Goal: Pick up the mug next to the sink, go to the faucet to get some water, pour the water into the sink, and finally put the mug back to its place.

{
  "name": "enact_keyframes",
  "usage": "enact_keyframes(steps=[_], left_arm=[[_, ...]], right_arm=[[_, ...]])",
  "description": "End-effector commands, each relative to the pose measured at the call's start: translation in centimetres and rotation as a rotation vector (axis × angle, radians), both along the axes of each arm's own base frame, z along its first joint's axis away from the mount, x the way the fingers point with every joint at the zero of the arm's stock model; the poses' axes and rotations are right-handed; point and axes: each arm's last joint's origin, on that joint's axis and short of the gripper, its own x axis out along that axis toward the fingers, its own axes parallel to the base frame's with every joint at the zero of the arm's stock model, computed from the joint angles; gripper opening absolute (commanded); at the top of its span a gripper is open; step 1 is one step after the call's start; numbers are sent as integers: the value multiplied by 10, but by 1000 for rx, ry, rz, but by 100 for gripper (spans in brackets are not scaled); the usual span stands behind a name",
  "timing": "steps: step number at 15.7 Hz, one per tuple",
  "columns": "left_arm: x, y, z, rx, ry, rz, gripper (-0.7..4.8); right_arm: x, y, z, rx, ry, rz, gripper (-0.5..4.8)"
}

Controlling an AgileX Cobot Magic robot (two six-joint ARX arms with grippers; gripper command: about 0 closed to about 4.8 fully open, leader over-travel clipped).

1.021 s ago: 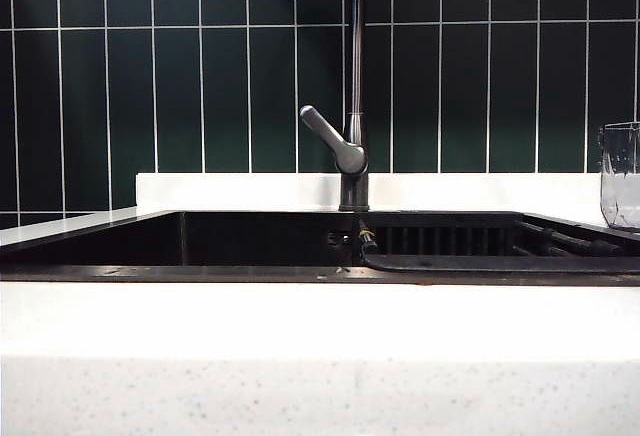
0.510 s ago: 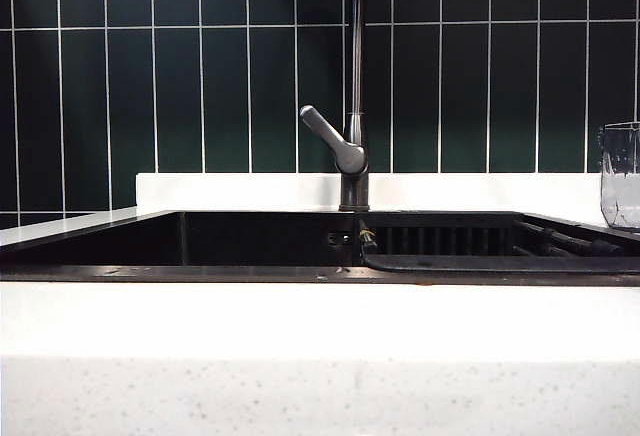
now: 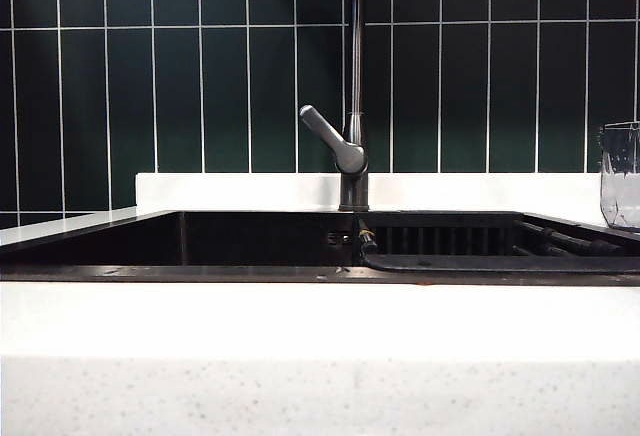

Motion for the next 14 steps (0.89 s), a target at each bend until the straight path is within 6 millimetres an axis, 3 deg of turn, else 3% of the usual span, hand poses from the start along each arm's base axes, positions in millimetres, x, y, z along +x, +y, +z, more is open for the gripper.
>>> enact_keyframes(steps=[1, 3, 6, 8, 12, 14], left_arm=[[-2, -4, 6, -137, -34, -157, 35], [-7, -8, 20, -112, -125, -308, 35], [-12, -8, 46, -85, -172, -341, 35], [-1, -11, 53, -60, -110, -437, 67], [51, -17, 72, -8, -42, -638, 92], [82, -24, 78, 10, -35, -739, 140]], right_arm=[[-1, 1, 6, 55, -35, 32, -5], [-5, 2, 22, 38, -72, 60, -5], [-13, 2, 47, -14, -118, 32, -5], [-12, 1, 56, -8, -105, 3, -5], [5, -1, 66, -67, 8, -18, 3], [19, -7, 63, -79, 103, -62, 87]])
